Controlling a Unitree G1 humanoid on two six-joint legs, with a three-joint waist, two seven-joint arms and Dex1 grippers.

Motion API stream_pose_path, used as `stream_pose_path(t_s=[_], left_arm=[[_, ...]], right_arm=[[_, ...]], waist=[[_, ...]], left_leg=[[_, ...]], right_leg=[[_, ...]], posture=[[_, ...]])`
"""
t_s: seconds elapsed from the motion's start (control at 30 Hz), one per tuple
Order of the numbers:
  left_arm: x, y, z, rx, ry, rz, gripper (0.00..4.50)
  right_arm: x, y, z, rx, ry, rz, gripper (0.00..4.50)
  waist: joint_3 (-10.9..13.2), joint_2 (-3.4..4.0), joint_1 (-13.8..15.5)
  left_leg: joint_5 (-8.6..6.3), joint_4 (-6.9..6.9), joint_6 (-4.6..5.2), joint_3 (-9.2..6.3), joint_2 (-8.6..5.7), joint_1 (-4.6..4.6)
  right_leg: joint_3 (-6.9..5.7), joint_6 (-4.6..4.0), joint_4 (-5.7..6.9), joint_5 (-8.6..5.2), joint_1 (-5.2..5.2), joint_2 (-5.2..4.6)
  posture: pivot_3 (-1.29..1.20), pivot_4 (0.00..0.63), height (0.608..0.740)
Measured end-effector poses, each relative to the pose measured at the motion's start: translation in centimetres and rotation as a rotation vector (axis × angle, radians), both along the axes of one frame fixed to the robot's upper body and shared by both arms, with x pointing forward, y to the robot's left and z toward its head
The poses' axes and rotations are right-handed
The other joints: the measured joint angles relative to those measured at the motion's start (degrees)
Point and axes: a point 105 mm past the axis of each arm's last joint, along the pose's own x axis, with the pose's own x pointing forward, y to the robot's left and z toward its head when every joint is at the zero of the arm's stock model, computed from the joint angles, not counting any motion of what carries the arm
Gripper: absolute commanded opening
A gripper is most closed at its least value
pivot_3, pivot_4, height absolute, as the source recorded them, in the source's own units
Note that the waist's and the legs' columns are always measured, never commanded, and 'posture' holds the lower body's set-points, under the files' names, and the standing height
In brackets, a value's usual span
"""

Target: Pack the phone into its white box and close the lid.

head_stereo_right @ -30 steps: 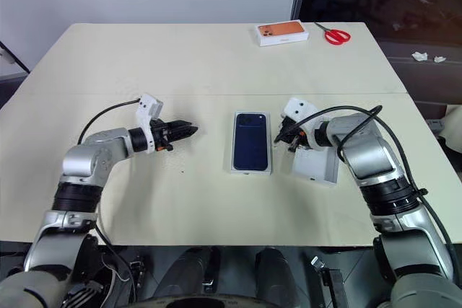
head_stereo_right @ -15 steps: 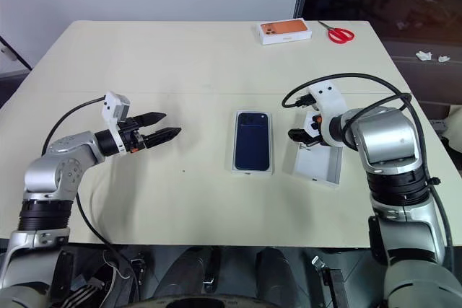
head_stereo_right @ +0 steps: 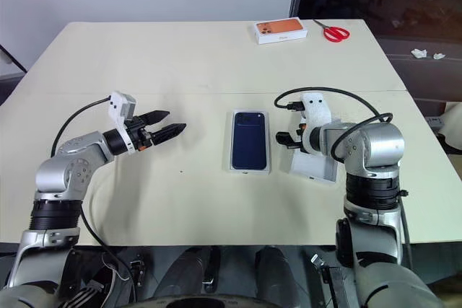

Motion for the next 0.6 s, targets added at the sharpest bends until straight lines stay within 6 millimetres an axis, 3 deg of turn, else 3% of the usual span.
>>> stream_pose_path(t_s=[0.6], left_arm=[[0.3,-0.5,0.2,-0.019,-0.006,0.013,4.50]], right_arm=[[-1.2,0.2,0.0,-0.061,0.039,-0.072,4.49]], waist=[[0.0,0.00,-0.2]], left_leg=[[0.00,0.00,0.06,0.05,0.03,0.00]], right_leg=[[0.01,0.00,0.01,0.00,0.01,0.04]], posture=[[0.00,0.150,0.740]])
